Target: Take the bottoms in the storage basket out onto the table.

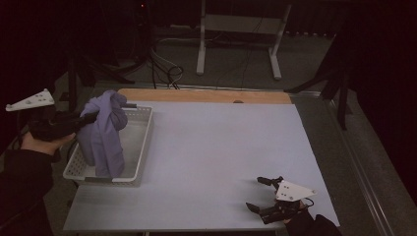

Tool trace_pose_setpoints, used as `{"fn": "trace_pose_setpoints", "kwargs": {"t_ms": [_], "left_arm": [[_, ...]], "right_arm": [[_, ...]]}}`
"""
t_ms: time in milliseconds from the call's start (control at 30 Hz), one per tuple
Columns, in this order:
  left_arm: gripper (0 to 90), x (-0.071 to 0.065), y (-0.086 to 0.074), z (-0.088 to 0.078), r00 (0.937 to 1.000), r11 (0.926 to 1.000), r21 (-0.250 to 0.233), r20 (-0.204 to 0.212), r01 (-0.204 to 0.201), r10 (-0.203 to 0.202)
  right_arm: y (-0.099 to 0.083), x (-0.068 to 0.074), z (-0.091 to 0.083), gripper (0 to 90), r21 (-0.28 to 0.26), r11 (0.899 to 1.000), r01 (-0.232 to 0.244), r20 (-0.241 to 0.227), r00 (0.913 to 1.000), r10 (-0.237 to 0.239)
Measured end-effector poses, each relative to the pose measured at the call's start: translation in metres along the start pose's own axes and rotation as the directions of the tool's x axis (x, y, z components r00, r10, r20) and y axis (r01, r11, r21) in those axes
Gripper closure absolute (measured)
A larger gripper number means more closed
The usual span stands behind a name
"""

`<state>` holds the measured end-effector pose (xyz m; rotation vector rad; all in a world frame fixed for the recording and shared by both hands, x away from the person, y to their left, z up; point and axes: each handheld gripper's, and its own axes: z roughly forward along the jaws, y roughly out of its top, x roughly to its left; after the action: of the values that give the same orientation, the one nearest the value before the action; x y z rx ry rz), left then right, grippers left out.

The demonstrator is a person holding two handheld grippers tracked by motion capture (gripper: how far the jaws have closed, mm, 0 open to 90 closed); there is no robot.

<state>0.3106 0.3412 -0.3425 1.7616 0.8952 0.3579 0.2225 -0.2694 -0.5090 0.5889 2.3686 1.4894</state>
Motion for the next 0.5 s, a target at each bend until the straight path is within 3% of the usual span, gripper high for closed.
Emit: {"fn": "trace_pose_setpoints", "kwargs": {"t_ms": [500], "left_arm": [[80.7, -0.014, 0.025, 0.002, 0.9991, 0.9992, -0.035, 0.036, -0.019, 0.021]], "right_arm": [[0.000, 0.000, 0.000, 9.5, 0.000, 1.000, 0.002, -0.001, 1.0000, -0.002]]}}
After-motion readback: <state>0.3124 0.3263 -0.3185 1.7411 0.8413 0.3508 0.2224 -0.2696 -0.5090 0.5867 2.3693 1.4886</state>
